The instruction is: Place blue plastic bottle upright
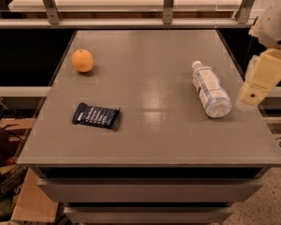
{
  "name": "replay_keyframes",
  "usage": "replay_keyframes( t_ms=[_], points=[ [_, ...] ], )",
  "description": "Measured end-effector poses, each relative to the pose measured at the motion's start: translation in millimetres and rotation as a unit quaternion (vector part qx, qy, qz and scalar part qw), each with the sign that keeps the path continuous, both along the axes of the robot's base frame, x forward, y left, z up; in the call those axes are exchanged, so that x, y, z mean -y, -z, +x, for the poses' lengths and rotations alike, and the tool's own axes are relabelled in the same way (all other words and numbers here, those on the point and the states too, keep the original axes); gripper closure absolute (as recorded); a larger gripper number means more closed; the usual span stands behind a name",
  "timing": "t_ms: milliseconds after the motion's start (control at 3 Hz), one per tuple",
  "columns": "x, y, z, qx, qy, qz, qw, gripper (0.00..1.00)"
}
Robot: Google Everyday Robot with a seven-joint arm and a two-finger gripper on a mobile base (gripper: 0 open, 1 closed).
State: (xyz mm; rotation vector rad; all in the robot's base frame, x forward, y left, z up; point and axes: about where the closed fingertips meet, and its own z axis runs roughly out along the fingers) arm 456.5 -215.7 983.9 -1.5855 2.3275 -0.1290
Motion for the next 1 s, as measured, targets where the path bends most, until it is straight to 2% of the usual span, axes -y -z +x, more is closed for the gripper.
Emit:
replay_keyframes(
  t_ms=[333,667,1000],
  points=[
    [0.1,1.9,26.7,-0.016,0.077,0.012,0.9968,0.0],
    [-6.0,13.5,49.9,-0.043,0.154,0.034,0.9866,0.0],
    [-16.2,29.5,65.5,-0.065,0.236,0.067,0.9673,0.0]
  ],
)
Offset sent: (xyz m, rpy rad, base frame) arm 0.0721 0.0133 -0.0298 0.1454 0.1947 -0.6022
